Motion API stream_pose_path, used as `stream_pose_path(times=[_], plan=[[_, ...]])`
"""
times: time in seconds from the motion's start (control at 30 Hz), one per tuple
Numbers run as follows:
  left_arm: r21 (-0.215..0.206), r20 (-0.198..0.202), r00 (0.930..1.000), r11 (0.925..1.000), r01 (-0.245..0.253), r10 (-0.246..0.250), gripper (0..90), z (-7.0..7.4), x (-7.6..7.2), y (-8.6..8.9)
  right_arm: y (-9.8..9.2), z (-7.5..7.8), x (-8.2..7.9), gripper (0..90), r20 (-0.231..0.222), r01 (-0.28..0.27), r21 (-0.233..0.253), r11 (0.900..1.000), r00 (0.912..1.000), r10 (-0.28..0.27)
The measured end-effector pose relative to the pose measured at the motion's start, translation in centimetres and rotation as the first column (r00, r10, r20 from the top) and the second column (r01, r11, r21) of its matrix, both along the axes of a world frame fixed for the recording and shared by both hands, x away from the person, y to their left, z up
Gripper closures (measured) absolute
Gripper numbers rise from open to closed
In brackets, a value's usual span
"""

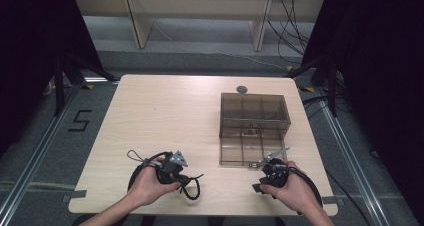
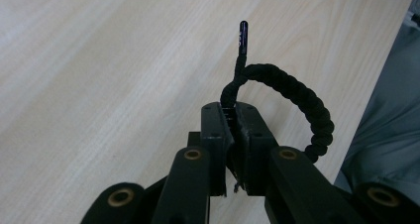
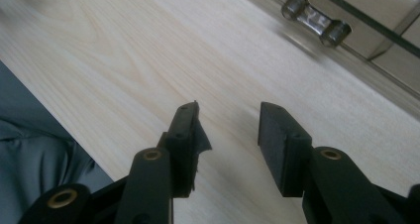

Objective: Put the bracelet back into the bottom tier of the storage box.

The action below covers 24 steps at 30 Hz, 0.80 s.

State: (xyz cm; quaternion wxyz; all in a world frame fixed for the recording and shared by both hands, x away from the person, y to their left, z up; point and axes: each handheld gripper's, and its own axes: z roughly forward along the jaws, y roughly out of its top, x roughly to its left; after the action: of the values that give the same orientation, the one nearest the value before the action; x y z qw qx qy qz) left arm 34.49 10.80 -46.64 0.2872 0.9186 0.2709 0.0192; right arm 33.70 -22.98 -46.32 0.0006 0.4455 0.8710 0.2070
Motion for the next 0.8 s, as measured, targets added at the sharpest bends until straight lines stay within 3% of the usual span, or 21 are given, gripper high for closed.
stream_pose_path(times=[0.03, 0.07, 0.17, 0.23, 0.3, 0.37, 0.5, 0.53, 0.57, 0.8], plan=[[-0.028, 0.014, 0.9998, 0.9995, -0.014, 0.015, 83.0, 0.1, -0.1, -0.1, 0.2, 0.1, -0.1, 60.8, 0.003, 0.007, 0.005, 1.000, 1.0000, -0.007], [-0.040, 0.035, 0.9994, 0.9992, 0.003, -0.002, 83.0, 0.6, -0.2, 0.0, 0.3, 0.2, -0.1, 61.1, 0.009, 0.001, 0.003, 1.000, 1.0000, -0.001], [-0.040, 0.063, 0.9975, 0.9986, 0.035, -0.032, 83.0, 1.3, -0.3, 0.3, 1.0, 0.5, -0.3, 61.8, 0.025, -0.010, 0.027, 1.000, 0.9996, 0.010], [-0.053, 0.067, 0.9975, 0.9983, 0.026, -0.023, 83.0, 1.4, -0.4, 0.2, 1.2, 0.7, -0.3, 62.0, 0.028, -0.018, 0.039, 0.999, 0.9995, 0.017], [-0.065, 0.087, 0.9957, 0.9972, 0.038, -0.032, 83.0, 1.5, -0.4, 0.2, 1.7, 1.2, -0.2, 62.6, 0.061, -0.040, 0.063, 0.997, 0.9975, 0.036], [-0.073, 0.091, 0.9954, 0.9967, 0.037, -0.030, 83.0, 1.6, -0.5, 0.2, 2.3, 1.9, -0.3, 63.1, 0.055, -0.022, 0.072, 0.997, 0.9983, 0.018], [-0.086, 0.093, 0.9952, 0.9956, 0.038, -0.030, 83.0, 1.6, -0.7, 0.0, 3.8, 2.9, -0.2, 64.4, 0.073, -0.053, 0.108, 0.993, 0.9963, 0.045], [-0.087, 0.091, 0.9955, 0.9956, 0.034, -0.026, 83.0, 1.6, -0.8, 0.0, 4.2, 3.1, -0.3, 64.7, 0.054, -0.036, 0.113, 0.993, 0.9981, 0.030], [-0.077, 0.098, 0.9943, 0.9958, 0.050, -0.042, 83.0, 1.7, -0.8, 0.0, 4.9, 3.2, -0.1, 65.3, 0.082, -0.082, 0.121, 0.989, 0.9941, 0.072], [-0.073, 0.099, 0.9947, 0.9967, 0.037, -0.029, 83.0, 1.6, -1.0, -0.3, 7.4, 3.5, 0.0, 66.3, 0.070, -0.111, 0.127, 0.986, 0.9922, 0.103]])
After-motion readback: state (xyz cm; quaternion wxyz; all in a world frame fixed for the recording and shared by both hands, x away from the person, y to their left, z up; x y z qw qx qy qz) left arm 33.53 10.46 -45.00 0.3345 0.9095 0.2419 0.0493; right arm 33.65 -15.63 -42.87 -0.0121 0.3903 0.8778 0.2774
